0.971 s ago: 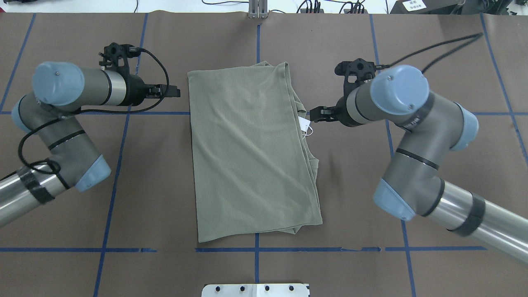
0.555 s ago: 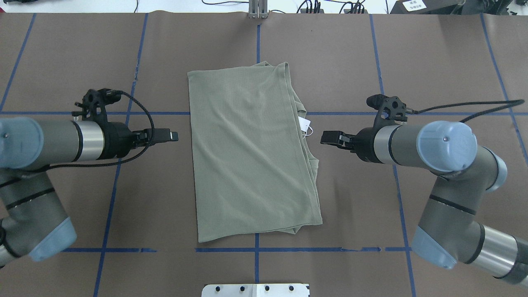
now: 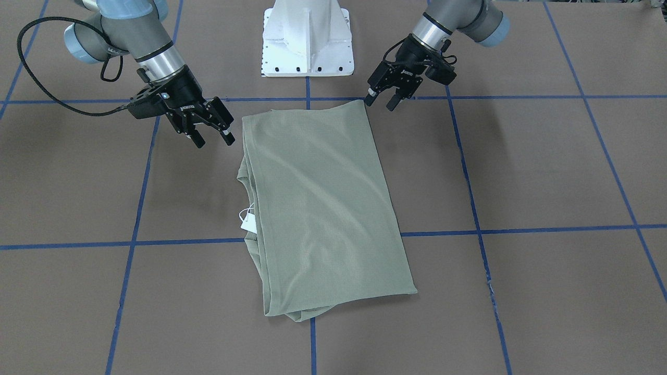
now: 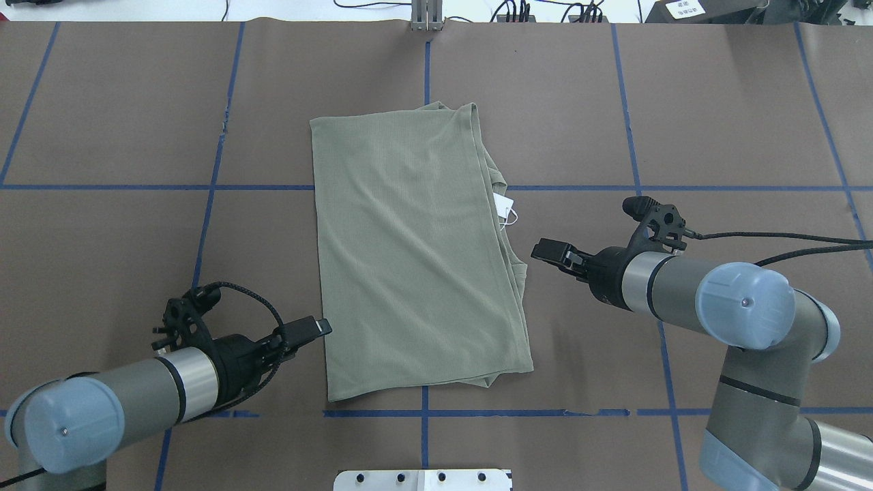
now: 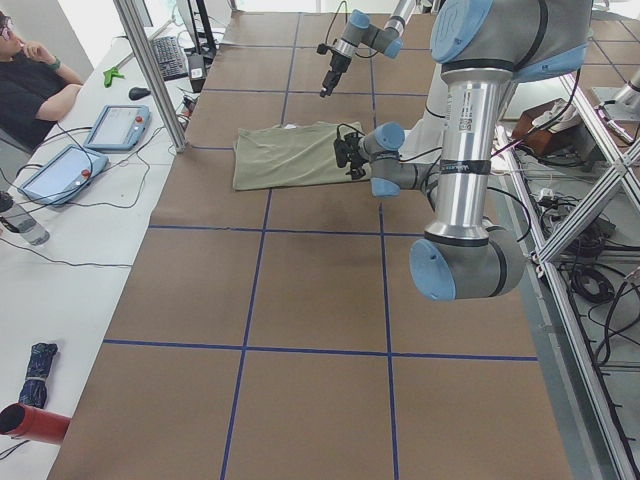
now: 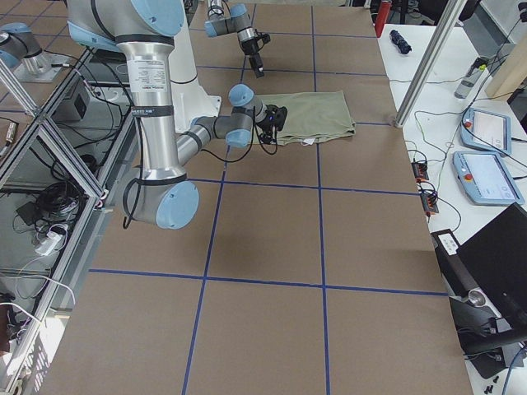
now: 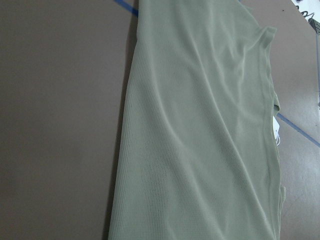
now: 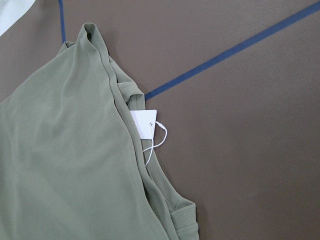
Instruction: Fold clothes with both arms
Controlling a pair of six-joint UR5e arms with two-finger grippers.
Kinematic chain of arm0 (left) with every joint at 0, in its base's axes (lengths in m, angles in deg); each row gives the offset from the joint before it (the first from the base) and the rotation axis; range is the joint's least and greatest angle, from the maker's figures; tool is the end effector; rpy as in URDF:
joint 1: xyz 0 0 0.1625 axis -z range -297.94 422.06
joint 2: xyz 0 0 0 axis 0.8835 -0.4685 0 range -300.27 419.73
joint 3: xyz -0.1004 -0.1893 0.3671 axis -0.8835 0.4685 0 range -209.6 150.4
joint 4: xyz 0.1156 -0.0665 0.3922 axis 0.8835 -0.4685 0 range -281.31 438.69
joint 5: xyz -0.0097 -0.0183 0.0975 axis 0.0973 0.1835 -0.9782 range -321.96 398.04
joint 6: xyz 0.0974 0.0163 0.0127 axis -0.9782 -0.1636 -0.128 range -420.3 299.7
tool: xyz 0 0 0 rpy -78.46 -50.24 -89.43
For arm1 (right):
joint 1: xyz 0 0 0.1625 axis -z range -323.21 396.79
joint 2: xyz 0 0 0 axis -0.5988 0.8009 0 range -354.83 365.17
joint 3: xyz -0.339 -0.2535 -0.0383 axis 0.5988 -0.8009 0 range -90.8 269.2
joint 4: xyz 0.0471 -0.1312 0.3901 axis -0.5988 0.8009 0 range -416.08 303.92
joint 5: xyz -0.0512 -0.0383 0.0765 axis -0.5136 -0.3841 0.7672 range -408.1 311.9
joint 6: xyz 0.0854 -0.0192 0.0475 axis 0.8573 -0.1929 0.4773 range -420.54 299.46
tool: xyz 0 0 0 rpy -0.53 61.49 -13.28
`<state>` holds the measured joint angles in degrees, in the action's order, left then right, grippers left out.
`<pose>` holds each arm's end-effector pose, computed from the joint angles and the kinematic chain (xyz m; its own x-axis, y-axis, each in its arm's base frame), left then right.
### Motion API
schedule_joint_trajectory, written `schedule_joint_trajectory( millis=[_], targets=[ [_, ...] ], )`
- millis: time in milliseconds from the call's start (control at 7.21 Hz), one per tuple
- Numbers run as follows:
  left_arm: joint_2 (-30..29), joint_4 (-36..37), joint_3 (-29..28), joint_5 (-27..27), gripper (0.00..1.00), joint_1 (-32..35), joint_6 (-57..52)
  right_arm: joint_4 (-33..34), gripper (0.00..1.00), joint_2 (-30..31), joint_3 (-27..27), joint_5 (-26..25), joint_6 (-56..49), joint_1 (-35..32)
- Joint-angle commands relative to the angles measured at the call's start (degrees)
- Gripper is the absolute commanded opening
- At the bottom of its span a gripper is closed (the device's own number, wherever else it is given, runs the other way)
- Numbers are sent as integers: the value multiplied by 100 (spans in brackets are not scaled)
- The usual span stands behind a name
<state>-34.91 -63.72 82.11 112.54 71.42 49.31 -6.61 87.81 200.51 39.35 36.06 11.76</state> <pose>0.4668 -0.2389 0.3331 0.0418 -0.3348 -0.9414 0.4557 0.8449 -0.2802 -0.4192 -0.3477 0.3380 0.2667 0.2513 0.9305 -0.4942 0.8645 -0.0918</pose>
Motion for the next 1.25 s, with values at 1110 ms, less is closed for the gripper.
schedule_joint_trajectory(
  millis=[1110],
  targets=[
    [-485, 3, -642, -586, 90, -689, 632, -8, 100, 7, -5, -184, 17, 148]
  ],
)
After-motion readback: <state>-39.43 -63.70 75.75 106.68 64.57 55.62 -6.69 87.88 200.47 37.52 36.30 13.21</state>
